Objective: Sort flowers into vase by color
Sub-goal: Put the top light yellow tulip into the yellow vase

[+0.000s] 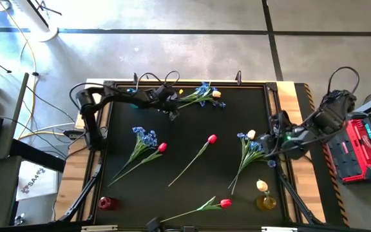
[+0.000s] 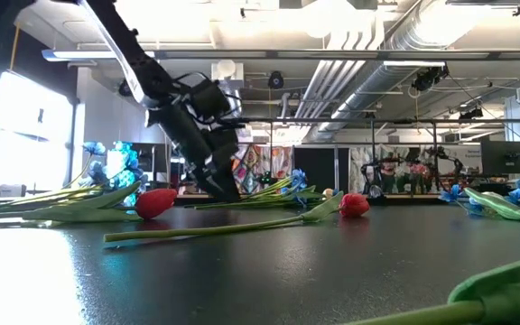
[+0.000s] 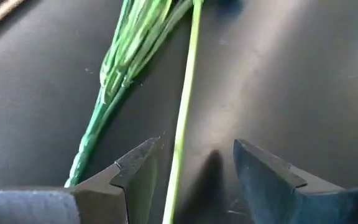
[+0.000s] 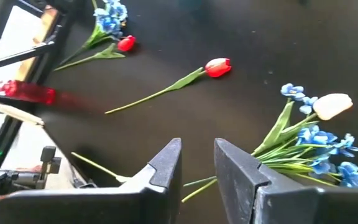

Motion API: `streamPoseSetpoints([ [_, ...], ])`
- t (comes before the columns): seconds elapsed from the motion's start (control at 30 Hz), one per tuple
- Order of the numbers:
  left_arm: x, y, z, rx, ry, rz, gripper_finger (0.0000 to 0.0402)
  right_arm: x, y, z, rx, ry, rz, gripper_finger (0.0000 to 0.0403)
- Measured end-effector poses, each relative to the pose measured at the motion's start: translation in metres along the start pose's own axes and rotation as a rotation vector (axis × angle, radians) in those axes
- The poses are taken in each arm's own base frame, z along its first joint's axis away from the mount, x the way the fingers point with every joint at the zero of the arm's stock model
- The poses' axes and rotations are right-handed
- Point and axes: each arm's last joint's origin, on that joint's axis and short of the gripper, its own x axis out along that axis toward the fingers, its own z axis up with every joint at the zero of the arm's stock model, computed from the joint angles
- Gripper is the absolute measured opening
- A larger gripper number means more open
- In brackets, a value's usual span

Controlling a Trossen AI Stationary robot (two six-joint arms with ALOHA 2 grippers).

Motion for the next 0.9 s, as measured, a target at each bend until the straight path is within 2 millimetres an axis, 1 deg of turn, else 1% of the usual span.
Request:
streamPoseSetpoints([
  [0.17,0.009,0.003,0.015,0.017,0.013,0.038,0.0195,0.004,0.001,0.007,0.007,0.020,-0.020,0.0082],
  [0.33,0.013,0.003,0.025,0.102,0.035,0.066,0.0195,0.007,0.003,0.012,0.009,0.026,-0.009,0.0082],
  [0.5,0.017,0.004,0.020,0.140,0.069,0.060,0.0195,0.008,0.004,0.014,0.018,0.036,-0.008,0.0082],
  [0.63,0.017,0.004,0.019,0.164,0.080,0.067,0.0192,0.009,0.003,0.016,0.023,0.034,-0.012,0.0082],
  [0.77,0.017,0.006,0.019,0.143,0.089,0.067,0.0172,0.009,0.004,0.017,0.036,0.046,-0.011,0.0082],
  [0.9,0.017,0.007,0.017,0.160,0.113,0.072,0.0131,0.010,0.004,0.018,0.054,0.066,-0.005,0.0082],
])
